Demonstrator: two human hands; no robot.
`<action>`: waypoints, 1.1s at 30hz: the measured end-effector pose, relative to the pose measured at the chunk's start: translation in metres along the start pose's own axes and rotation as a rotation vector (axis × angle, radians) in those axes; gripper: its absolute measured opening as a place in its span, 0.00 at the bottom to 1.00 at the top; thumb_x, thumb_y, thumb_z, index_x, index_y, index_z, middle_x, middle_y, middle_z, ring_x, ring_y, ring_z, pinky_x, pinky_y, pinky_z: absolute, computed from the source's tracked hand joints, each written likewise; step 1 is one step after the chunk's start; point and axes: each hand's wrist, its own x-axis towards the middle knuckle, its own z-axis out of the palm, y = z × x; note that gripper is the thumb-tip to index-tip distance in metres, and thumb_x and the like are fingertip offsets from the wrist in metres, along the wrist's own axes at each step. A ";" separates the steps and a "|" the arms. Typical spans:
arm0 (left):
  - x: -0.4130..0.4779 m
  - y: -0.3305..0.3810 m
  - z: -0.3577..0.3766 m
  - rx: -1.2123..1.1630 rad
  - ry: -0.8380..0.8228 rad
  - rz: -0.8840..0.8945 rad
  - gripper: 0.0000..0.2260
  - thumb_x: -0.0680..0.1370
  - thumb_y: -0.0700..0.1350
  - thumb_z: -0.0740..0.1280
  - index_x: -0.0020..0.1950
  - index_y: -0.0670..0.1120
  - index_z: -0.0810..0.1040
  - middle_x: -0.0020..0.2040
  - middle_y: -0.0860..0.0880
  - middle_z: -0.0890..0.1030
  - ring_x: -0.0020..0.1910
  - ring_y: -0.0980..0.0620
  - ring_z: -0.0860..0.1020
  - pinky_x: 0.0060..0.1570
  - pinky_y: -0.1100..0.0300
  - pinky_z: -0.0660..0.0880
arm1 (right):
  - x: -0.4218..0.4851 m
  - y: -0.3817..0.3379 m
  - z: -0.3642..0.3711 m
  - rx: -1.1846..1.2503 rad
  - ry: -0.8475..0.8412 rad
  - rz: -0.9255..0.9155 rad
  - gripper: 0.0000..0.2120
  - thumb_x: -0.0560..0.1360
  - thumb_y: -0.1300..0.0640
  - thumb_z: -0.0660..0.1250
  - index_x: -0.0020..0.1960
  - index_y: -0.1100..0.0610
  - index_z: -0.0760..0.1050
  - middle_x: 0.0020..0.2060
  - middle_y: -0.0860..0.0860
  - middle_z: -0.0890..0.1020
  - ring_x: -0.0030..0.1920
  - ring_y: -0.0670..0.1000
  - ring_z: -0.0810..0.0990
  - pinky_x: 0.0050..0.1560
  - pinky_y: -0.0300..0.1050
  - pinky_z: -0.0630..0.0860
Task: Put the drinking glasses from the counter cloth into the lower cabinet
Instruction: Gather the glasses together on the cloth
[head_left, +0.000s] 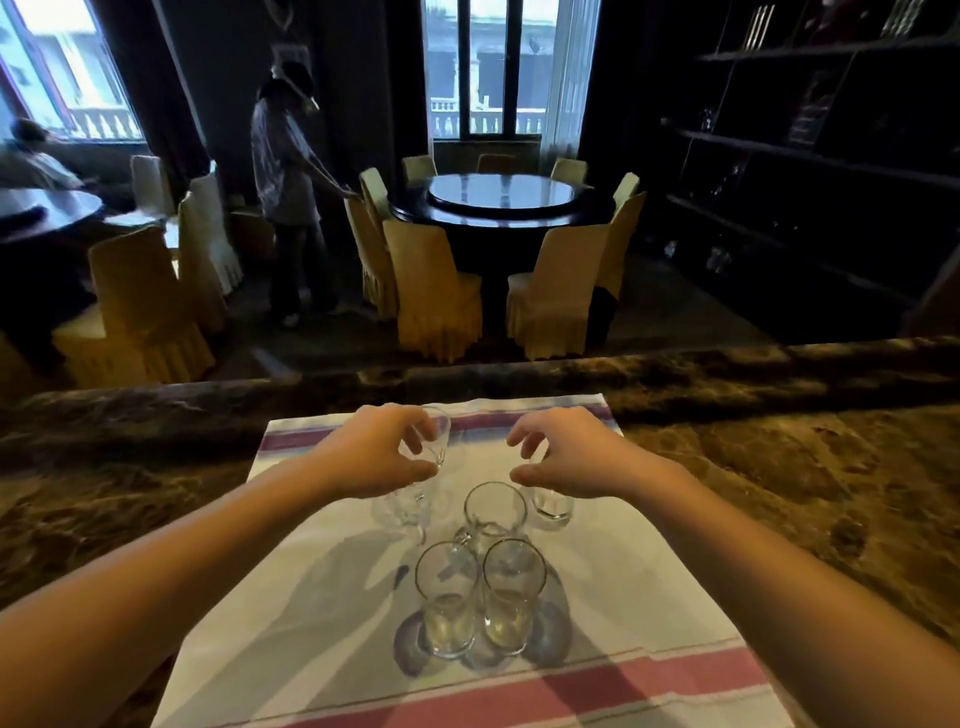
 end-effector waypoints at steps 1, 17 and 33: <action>0.003 -0.002 -0.001 -0.012 0.024 -0.010 0.15 0.74 0.50 0.73 0.60 0.53 0.77 0.53 0.55 0.79 0.49 0.58 0.79 0.51 0.62 0.77 | 0.003 0.004 0.001 0.011 0.012 -0.006 0.20 0.74 0.50 0.72 0.64 0.52 0.75 0.58 0.50 0.80 0.51 0.48 0.79 0.47 0.38 0.78; 0.033 -0.030 0.018 0.001 0.152 -0.210 0.16 0.73 0.45 0.75 0.58 0.54 0.77 0.54 0.54 0.80 0.49 0.56 0.79 0.49 0.62 0.78 | 0.047 0.047 0.007 0.004 -0.106 -0.033 0.23 0.71 0.55 0.75 0.64 0.48 0.74 0.60 0.48 0.78 0.53 0.47 0.76 0.50 0.39 0.77; 0.108 -0.035 0.040 0.183 -0.070 -0.223 0.37 0.74 0.56 0.71 0.77 0.53 0.57 0.76 0.44 0.60 0.72 0.37 0.60 0.70 0.42 0.63 | 0.034 0.065 0.025 -0.125 0.056 0.170 0.35 0.71 0.55 0.74 0.73 0.41 0.63 0.73 0.48 0.61 0.73 0.54 0.57 0.69 0.51 0.66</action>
